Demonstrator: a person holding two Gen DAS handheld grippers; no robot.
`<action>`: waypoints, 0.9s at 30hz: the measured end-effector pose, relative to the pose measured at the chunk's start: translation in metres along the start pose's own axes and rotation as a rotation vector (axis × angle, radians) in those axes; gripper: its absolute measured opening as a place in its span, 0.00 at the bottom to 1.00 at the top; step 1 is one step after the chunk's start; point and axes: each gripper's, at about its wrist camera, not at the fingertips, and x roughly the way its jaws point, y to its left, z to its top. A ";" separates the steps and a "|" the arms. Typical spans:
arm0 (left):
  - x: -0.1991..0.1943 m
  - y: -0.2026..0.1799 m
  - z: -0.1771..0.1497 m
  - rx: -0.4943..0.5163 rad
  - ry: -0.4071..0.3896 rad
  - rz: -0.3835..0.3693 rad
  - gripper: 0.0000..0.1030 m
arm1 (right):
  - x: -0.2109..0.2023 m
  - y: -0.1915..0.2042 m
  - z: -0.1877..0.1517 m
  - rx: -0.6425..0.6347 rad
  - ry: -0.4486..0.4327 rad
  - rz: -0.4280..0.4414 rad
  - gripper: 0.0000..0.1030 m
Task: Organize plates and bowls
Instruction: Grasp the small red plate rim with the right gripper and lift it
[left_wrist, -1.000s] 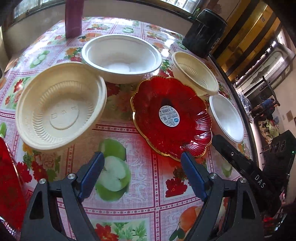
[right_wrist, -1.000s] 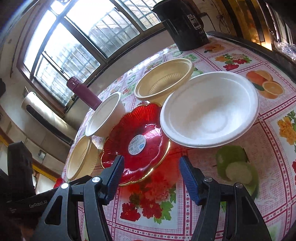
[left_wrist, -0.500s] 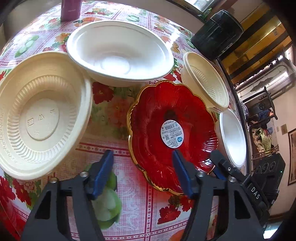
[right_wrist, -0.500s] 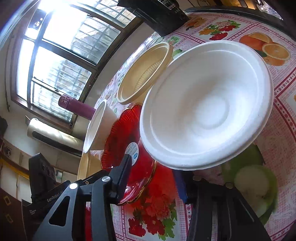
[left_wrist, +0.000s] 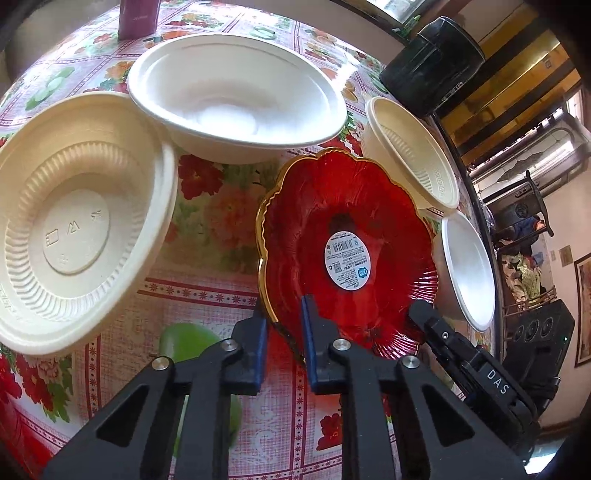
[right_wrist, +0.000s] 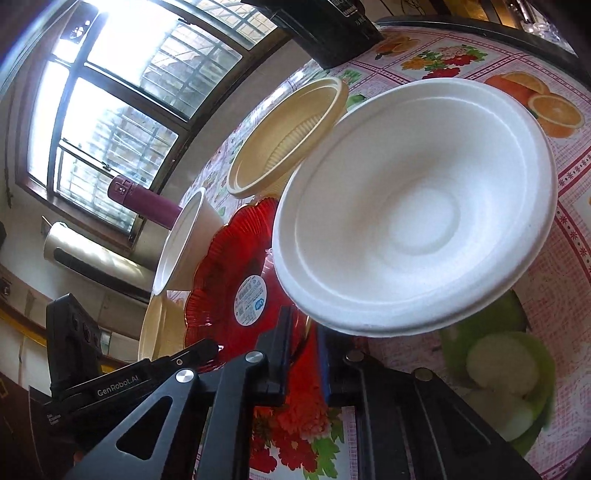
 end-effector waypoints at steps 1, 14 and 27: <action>-0.001 0.001 -0.001 -0.001 -0.002 -0.003 0.12 | 0.000 0.001 0.000 -0.008 -0.001 -0.004 0.11; -0.023 0.006 -0.034 0.064 -0.033 0.054 0.13 | -0.003 0.017 -0.018 -0.096 0.025 -0.029 0.12; -0.078 0.014 -0.078 0.117 -0.144 0.088 0.15 | -0.031 0.051 -0.053 -0.212 0.015 0.015 0.12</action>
